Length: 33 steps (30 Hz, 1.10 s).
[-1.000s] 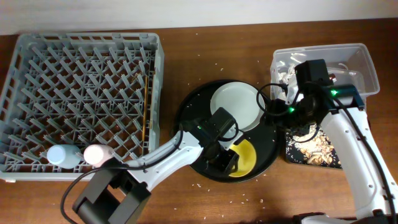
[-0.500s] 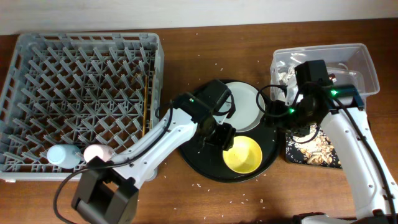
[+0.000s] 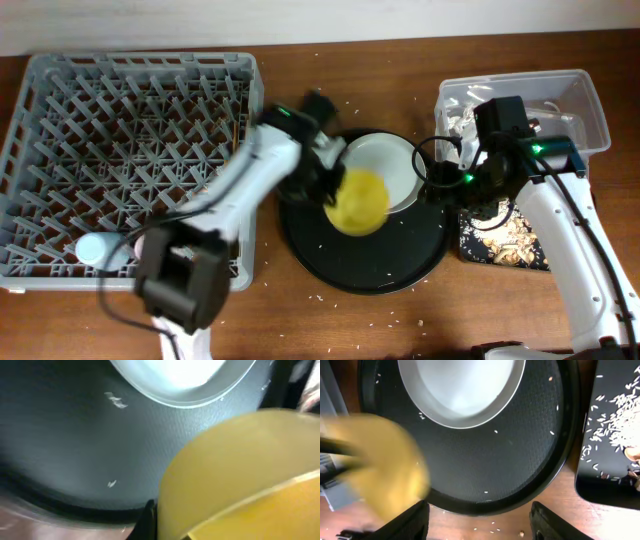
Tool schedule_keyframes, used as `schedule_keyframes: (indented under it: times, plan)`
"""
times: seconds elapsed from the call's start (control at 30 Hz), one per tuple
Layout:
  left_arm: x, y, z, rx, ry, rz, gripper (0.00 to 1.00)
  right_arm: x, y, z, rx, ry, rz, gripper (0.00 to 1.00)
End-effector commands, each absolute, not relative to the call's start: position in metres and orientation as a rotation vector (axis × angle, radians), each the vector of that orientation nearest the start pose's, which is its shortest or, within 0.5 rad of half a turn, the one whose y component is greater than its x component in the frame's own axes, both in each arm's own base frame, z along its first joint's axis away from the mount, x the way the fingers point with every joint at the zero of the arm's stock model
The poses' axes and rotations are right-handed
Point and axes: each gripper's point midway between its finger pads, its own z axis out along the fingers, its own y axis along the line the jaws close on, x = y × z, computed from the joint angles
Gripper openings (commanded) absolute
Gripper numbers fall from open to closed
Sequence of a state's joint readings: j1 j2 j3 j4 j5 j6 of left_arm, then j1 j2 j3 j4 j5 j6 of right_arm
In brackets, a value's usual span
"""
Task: Sort waste into correct bins and load items into the dishwasher rack
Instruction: 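Lift the yellow bowl with the left gripper and carry it to the rack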
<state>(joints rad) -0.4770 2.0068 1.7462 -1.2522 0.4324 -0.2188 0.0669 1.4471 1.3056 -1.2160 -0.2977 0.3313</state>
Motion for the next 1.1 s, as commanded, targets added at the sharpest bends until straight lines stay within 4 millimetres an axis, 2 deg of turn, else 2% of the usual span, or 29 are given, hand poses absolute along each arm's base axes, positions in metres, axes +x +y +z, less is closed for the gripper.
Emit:
schedule_keyframes:
  times: [0.0,0.07,0.13,0.2,0.3,0.33,0.4,0.43,0.5,0.6,0.7,0.77,0.83,0.87,0.93,0.97,1.03,1.07]
  plan:
    - [0.379,-0.132,0.198,0.151,2.900,-0.299,0.00,0.288,0.070,0.176,0.318,2.902,0.506,0.66]
    - [0.391,-0.032,0.212,-0.172,2.821,0.193,0.00,0.290,0.070,0.176,0.315,2.893,0.507,0.66]
    - [0.383,0.021,0.221,-0.360,2.738,0.558,0.00,0.293,0.071,0.177,0.311,2.878,0.509,0.66]
    - [0.377,0.059,0.235,-0.537,2.567,0.862,0.00,0.295,0.071,0.177,0.309,2.872,0.510,0.66]
    - [0.367,0.092,0.249,-0.671,2.321,1.165,0.00,0.293,0.071,0.177,0.310,2.877,0.509,0.67]
    - [0.368,0.097,0.248,-0.668,2.264,1.232,0.00,0.293,0.071,0.177,0.310,2.877,0.509,0.66]
    - [0.371,0.097,0.232,-0.670,2.253,1.231,0.00,0.294,0.071,0.177,0.310,2.875,0.509,0.67]
    - [0.371,0.093,0.211,-0.672,2.290,1.196,0.00,0.294,0.071,0.177,0.310,2.875,0.510,0.67]
    - [0.367,0.092,0.187,-0.663,2.317,1.198,0.00,0.293,0.071,0.177,0.311,2.880,0.509,0.66]
    - [0.361,0.093,0.167,-0.651,2.337,1.214,0.00,0.293,0.071,0.177,0.311,2.879,0.509,0.66]
    - [0.359,0.075,0.153,-0.612,2.423,1.141,0.01,0.293,0.070,0.177,0.311,2.879,0.509,0.66]
    - [0.358,0.053,0.142,-0.578,2.498,1.049,0.03,0.293,0.070,0.177,0.311,2.879,0.509,0.67]
    - [0.357,0.038,0.139,-0.531,2.530,1.016,0.05,0.293,0.070,0.177,0.311,2.879,0.508,0.67]
    - [0.357,0.029,0.139,-0.494,2.531,1.009,0.11,0.293,0.070,0.177,0.311,2.879,0.508,0.67]
    - [0.355,0.023,0.140,-0.461,2.537,1.020,0.14,0.293,0.070,0.177,0.311,2.879,0.508,0.67]
    - [0.354,0.026,0.143,-0.448,2.525,1.052,0.14,0.293,0.070,0.177,0.311,2.879,0.508,0.67]
    - [0.357,0.042,0.172,-0.413,2.397,1.216,0.02,0.293,0.070,0.177,0.310,2.879,0.508,0.67]
    - [0.360,0.045,0.180,-0.409,2.347,1.254,0.01,0.293,0.070,0.177,0.310,2.879,0.508,0.67]
